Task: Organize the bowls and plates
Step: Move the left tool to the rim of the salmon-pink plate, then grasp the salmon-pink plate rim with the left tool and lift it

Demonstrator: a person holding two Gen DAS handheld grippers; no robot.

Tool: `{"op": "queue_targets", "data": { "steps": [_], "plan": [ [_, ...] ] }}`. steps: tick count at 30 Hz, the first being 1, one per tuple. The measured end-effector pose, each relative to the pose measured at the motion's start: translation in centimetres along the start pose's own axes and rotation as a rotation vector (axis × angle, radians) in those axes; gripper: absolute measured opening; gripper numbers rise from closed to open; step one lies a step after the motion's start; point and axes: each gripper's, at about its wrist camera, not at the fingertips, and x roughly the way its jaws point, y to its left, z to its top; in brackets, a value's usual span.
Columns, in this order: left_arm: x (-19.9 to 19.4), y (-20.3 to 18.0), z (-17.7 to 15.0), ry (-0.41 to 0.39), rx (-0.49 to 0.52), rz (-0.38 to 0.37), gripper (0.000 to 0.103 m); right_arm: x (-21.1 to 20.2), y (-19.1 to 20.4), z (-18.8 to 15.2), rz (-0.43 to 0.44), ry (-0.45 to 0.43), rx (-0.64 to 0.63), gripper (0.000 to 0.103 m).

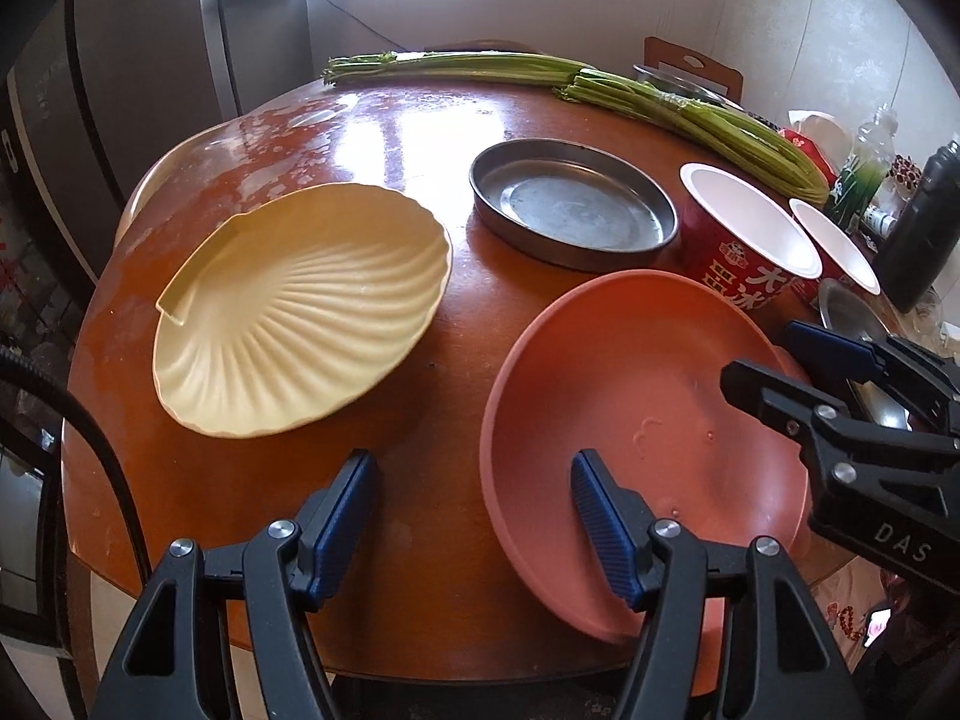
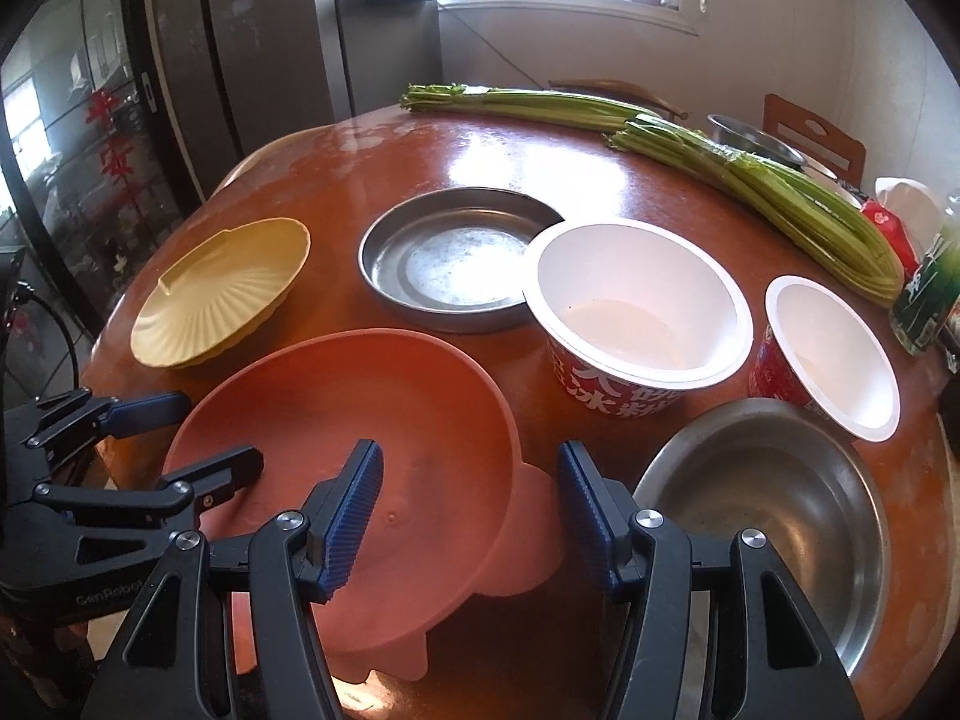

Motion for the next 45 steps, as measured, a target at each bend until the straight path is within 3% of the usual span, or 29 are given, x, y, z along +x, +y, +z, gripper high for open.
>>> {"op": "queue_targets", "data": {
  "steps": [7, 13, 16, 23, 35, 45],
  "plan": [
    [-0.1, -1.1, -0.4, -0.014, 0.011, 0.010, 0.066, 1.3, 0.4, 1.2, 0.005, 0.036, -0.027, 0.064],
    [-0.4, -0.9, -0.6, -0.020, 0.008, -0.004, 0.055, 3.2, 0.9, 1.4, 0.003, 0.071, -0.075, 0.058],
    [-0.4, -1.0, -0.5, -0.029, 0.004, -0.030, 0.047, 2.4, 1.1, 1.4, 0.073, 0.051, -0.057, 0.043],
    [-0.5, -0.5, 0.4, -0.032, -0.036, -0.073, 0.047, 1.9, 1.1, 1.7, 0.049, 0.037, -0.040, 0.043],
    [-2.4, 0.9, 2.2, -0.082, -0.054, -0.054, 0.047, -1.3, 2.7, 4.1, 0.075, -0.055, -0.049, 0.045],
    [-4.5, 4.4, 4.5, -0.128, -0.076, -0.034, 0.047, -1.3, 5.2, 7.5, 0.107, -0.074, -0.072, 0.045]
  ]
}}
